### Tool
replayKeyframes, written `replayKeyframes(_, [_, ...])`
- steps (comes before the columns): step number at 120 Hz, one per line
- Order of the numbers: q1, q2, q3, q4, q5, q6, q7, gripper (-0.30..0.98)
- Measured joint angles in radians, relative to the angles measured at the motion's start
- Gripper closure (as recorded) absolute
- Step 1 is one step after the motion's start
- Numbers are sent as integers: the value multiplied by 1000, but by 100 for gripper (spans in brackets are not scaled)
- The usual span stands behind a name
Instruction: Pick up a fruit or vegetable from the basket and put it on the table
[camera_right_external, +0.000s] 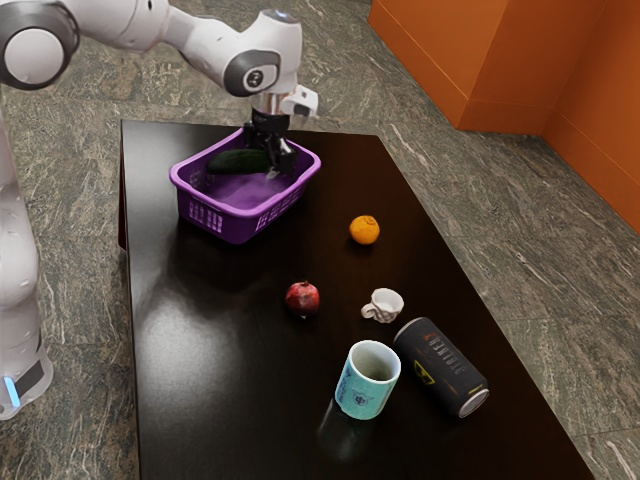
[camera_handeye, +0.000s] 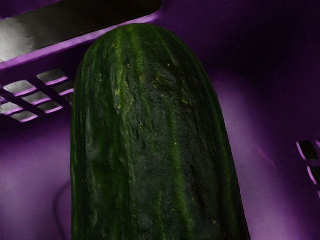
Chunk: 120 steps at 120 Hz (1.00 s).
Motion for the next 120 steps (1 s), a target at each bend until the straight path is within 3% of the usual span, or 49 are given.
replayKeyframes(60, [-2,-71,-14,112,7,-75,2,53])
replayKeyframes(79, [-7,-55,-15,214,9,-129,3,53])
replayKeyframes(120, [-76,310,-85,749,-5,-343,21,53])
